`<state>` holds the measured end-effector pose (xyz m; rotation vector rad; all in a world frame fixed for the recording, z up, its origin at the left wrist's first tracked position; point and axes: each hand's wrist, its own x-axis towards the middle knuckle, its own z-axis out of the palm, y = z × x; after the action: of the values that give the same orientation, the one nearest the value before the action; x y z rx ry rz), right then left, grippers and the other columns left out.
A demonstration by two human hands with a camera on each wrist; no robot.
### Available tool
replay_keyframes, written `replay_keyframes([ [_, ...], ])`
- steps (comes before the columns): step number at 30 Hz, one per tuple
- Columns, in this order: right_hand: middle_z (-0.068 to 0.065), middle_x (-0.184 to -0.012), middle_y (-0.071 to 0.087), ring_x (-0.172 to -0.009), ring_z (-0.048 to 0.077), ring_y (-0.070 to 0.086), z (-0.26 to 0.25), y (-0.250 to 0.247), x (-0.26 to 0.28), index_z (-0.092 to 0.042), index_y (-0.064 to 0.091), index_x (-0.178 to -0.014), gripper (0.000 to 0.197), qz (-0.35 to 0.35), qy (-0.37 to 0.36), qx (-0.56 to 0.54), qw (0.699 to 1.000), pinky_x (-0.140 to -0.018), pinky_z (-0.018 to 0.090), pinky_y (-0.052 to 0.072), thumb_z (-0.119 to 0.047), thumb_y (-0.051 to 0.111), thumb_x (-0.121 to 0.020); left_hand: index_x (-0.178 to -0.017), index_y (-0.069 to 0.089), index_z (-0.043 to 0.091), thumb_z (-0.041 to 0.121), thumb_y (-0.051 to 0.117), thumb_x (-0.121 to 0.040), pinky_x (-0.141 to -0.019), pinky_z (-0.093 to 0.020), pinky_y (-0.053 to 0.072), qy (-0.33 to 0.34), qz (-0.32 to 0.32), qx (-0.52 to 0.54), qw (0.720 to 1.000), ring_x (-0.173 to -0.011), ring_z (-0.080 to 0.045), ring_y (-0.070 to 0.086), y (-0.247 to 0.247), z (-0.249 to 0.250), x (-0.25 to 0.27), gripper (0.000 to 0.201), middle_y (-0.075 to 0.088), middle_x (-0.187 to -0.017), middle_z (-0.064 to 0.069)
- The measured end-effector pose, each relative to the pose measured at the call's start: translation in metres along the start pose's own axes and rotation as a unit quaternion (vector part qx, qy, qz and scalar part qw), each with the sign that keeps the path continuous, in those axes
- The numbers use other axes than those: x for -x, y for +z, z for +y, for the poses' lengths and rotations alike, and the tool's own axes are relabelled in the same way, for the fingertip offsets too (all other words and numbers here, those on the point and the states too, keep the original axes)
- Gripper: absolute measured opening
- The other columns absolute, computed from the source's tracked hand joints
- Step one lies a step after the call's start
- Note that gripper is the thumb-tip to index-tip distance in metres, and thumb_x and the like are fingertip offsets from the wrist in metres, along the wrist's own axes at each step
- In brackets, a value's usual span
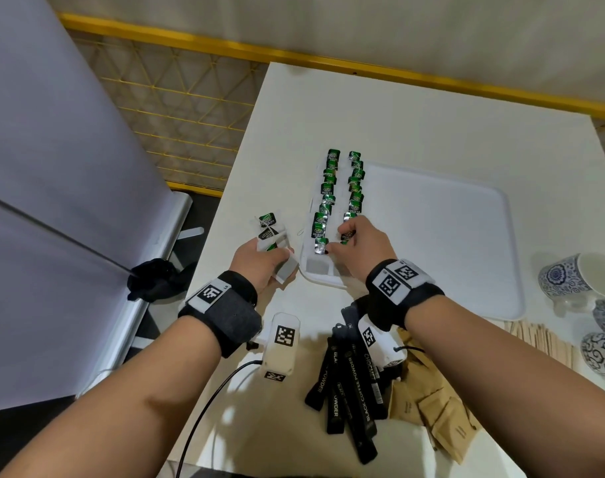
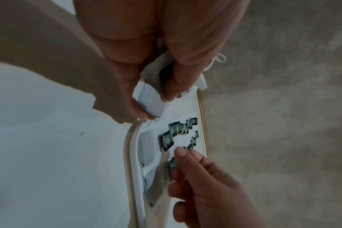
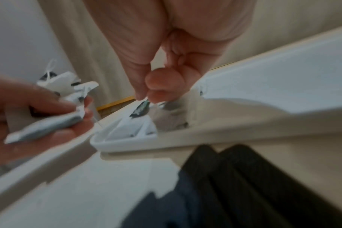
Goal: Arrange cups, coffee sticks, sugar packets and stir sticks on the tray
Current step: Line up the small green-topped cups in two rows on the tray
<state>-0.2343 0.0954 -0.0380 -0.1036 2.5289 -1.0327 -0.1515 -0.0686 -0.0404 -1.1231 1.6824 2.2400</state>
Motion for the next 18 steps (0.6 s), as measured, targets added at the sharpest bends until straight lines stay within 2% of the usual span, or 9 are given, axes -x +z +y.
replay_keyframes([
  [3, -0.001, -0.077, 0.057, -0.074, 0.022, 0.061, 0.012, -0.012, 0.004, -0.021, 0.053, -0.097, 0.019, 0.032, 0.016, -0.039, 0.999, -0.076, 0.038, 0.055, -0.019, 0.066, -0.084, -0.106, 0.063, 0.003, -0.004, 0.058, -0.086, -0.077, -0.052, 0.054, -0.003, 0.000, -0.003, 1.000, -0.079, -0.035, 0.063, 0.003, 0.000, -0.002, 0.022, 0.066, -0.096, -0.021],
  [7, -0.004, -0.078, 0.054, -0.080, 0.019, 0.057, 0.030, -0.019, 0.008, -0.020, 0.051, -0.092, 0.024, 0.045, 0.026, -0.031, 0.998, -0.078, 0.029, 0.049, -0.010, 0.070, -0.080, -0.112, 0.062, 0.006, -0.003, 0.059, -0.086, -0.086, -0.050, 0.054, -0.004, -0.003, -0.022, 1.000, -0.087, -0.029, 0.066, 0.010, 0.002, -0.005, 0.028, 0.070, -0.099, -0.012],
  [10, -0.001, -0.086, 0.059, -0.087, 0.023, 0.062, 0.034, -0.015, 0.006, -0.020, 0.052, -0.089, 0.027, 0.025, 0.071, -0.051, 0.996, -0.085, 0.035, 0.053, -0.014, 0.074, -0.076, -0.114, 0.061, 0.004, -0.002, 0.059, -0.086, -0.089, -0.053, 0.053, -0.009, -0.015, -0.024, 1.000, -0.090, -0.030, 0.066, 0.014, 0.003, -0.006, 0.028, 0.069, -0.099, -0.013],
  [13, 0.005, -0.091, 0.062, -0.088, 0.029, 0.065, 0.031, -0.010, 0.005, -0.027, 0.049, -0.081, 0.029, 0.010, 0.082, -0.072, 0.994, -0.086, 0.044, 0.054, -0.014, 0.074, -0.074, -0.110, 0.061, 0.002, -0.003, 0.058, -0.086, -0.087, -0.055, 0.052, -0.010, -0.026, -0.037, 0.999, -0.088, -0.036, 0.066, 0.018, 0.004, -0.004, 0.024, 0.069, -0.097, -0.017],
  [15, 0.002, -0.088, 0.060, -0.083, 0.026, 0.063, 0.029, -0.011, 0.004, -0.028, 0.047, -0.079, 0.029, 0.013, 0.075, -0.060, 0.995, -0.085, 0.042, 0.055, -0.014, 0.073, -0.076, -0.105, 0.061, 0.000, -0.003, 0.058, -0.087, -0.086, -0.054, 0.052, -0.014, -0.035, -0.041, 0.998, -0.083, -0.038, 0.065, 0.019, 0.004, -0.003, 0.019, 0.066, -0.095, -0.021],
  [18, -0.004, -0.082, 0.057, -0.079, 0.018, 0.057, 0.029, -0.019, 0.006, -0.028, 0.050, -0.083, 0.021, 0.034, 0.048, -0.059, 0.997, -0.076, 0.032, 0.051, -0.018, 0.068, -0.081, -0.100, 0.059, -0.003, -0.001, 0.057, -0.088, -0.075, -0.050, 0.047, -0.022, -0.069, -0.047, 0.996, -0.077, -0.038, 0.058, 0.020, 0.003, 0.000, 0.013, 0.063, -0.086, -0.028],
])
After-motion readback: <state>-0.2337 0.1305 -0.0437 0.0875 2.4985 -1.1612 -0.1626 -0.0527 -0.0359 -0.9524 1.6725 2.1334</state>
